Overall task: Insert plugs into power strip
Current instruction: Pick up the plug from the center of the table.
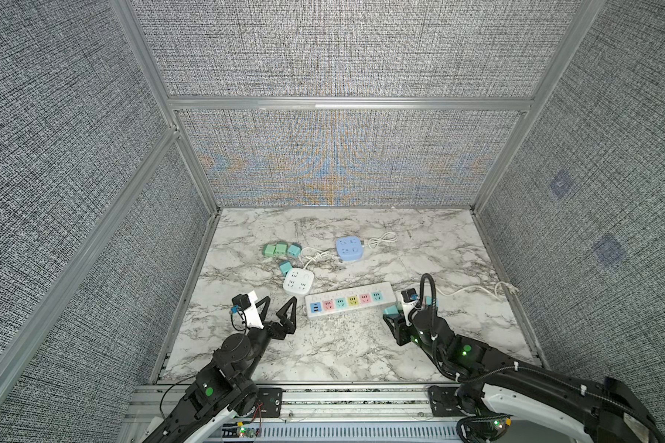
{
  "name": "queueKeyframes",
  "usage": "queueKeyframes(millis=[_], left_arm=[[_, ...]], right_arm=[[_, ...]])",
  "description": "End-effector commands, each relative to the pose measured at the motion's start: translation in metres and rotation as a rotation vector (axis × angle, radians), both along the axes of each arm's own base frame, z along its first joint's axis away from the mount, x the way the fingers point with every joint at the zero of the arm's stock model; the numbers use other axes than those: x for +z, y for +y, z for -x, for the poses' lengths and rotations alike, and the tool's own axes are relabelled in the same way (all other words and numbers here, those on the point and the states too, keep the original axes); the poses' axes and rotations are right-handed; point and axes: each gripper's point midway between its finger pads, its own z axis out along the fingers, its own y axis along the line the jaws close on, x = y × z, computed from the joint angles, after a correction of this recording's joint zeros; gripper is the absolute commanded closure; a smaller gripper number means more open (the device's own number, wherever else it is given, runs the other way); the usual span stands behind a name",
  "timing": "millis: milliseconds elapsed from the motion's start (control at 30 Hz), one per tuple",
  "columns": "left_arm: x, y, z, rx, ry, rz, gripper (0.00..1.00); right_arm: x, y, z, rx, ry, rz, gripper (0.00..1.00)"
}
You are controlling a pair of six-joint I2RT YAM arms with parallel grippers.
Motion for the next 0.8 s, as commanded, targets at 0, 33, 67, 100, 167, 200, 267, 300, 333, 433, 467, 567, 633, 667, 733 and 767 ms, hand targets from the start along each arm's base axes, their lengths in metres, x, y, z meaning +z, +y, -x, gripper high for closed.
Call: queueKeyframes(millis=[0,33,67,100,167,200,267,300,333,433,467,567,633,667,733,767], left_arm=[[0.02,-0.039,0.009,-0.2,-0.045,0.013,0.01],[0.019,-0.047,0.009,-0.231,-0.031,0.005,0.01],[0.016,-0.057,0.008,-0.264,-0.004,-0.006,0.01],[0.014,-0.066,0.007,-0.3,0.022,-0.012,0.04],[0.012,-0.085,0.009,-0.378,0.053,-0.019,0.11],[0.011,-0.093,0.012,-0.42,0.06,-0.017,0.12],[0.011,-0.11,0.02,-0.515,0.057,-0.005,0.14],[0.011,-0.116,0.025,-0.556,0.053,-0.001,0.15],[0.012,-0.122,0.029,-0.59,0.047,0.0,0.16],[0.013,-0.137,0.04,-0.642,0.027,-0.023,0.17],[0.014,-0.141,0.044,-0.653,0.017,-0.035,0.17],[0.016,-0.154,0.055,-0.703,0.0,-0.048,0.17],[0.014,-0.162,0.06,-0.734,0.001,-0.055,0.18],[0.012,-0.167,0.062,-0.748,0.006,-0.059,0.19],[0.01,-0.177,0.067,-0.783,0.012,-0.073,0.19],[0.007,-0.183,0.07,-0.801,0.017,-0.086,0.2]], right_arm=[[0.036,0.008,-0.005,0.058,-0.187,-0.025,0.99],[0.04,0.009,-0.004,0.072,-0.215,-0.025,1.0],[0.045,0.012,-0.002,0.098,-0.249,-0.023,1.0],[0.045,0.013,-0.001,0.116,-0.274,-0.015,1.0],[0.057,0.012,0.002,0.131,-0.353,-0.028,1.0],[0.058,0.01,0.001,0.125,-0.379,-0.025,1.0],[0.058,0.014,0.007,0.178,-0.446,-0.017,1.0],[0.057,0.02,0.013,0.234,-0.48,-0.013,1.0],[0.058,0.024,0.019,0.278,-0.522,-0.007,1.0],[0.06,0.03,0.028,0.348,-0.609,0.014,1.0],[0.061,0.033,0.03,0.372,-0.632,0.026,1.0],[0.067,0.039,0.034,0.409,-0.688,0.045,1.0],[0.064,0.044,0.035,0.436,-0.693,0.062,1.0],[0.065,0.047,0.036,0.45,-0.703,0.062,1.0],[0.065,0.053,0.039,0.477,-0.716,0.065,1.0],[0.065,0.055,0.039,0.477,-0.725,0.066,1.0]])
